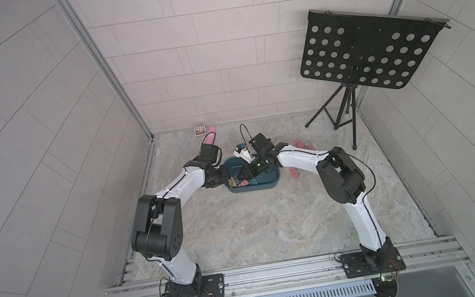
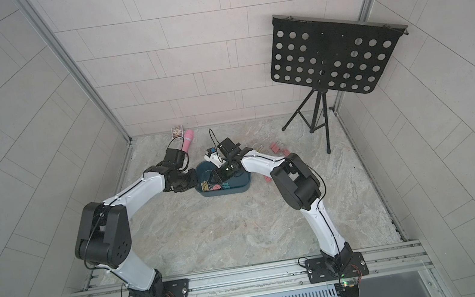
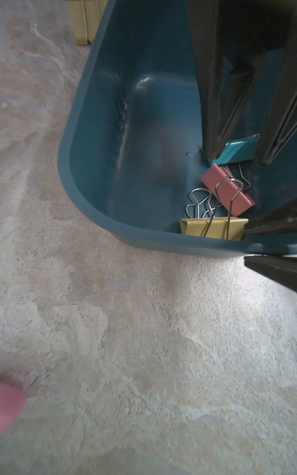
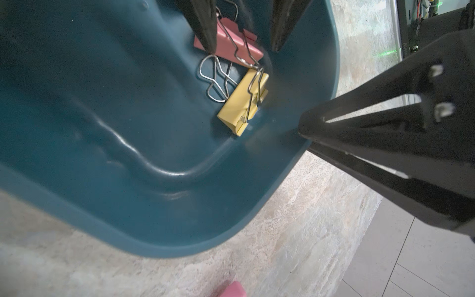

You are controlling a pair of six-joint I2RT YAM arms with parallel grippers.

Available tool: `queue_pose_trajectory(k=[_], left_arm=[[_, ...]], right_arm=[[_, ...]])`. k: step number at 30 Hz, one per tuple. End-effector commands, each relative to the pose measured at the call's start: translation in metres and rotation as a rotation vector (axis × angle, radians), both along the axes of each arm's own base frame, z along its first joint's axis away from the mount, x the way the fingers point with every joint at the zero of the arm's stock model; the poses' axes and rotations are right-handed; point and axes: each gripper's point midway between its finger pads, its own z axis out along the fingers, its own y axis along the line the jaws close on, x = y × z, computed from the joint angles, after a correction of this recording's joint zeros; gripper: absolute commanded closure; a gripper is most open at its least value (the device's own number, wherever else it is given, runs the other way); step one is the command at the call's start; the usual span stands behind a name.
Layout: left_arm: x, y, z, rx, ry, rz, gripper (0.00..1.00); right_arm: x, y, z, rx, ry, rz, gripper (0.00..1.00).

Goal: Take out the binder clips from the storage box
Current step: Pick up the binder clip from the storage box.

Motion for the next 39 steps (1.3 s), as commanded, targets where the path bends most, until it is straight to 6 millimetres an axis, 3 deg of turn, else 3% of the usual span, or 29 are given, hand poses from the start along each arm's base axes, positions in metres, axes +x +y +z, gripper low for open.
queue_pose_trajectory(k=[1,14,22,30,39], left_arm=[[-0.003,0.003,-0.005,0.000,0.013,0.011,0.76],[-0.003,0.003,-0.004,0.001,0.011,0.010,0.76],[-0.003,0.004,-0.002,0.003,0.008,0.012,0.76],[-0.004,0.005,-0.002,0.008,0.009,0.011,0.76],[-0.005,0.006,0.000,0.014,0.009,0.009,0.76]], right_arm=[[-0.005,0.005,-0.008,-0.013,0.017,0.029,0.61],[-0.006,0.016,-0.011,0.012,0.030,0.058,0.64],[-0.009,0.015,-0.011,0.010,0.035,0.063,0.85],[-0.010,0.007,0.003,0.006,0.015,0.049,0.93],[-0.001,-0.017,0.025,0.004,-0.016,-0.001,0.98]])
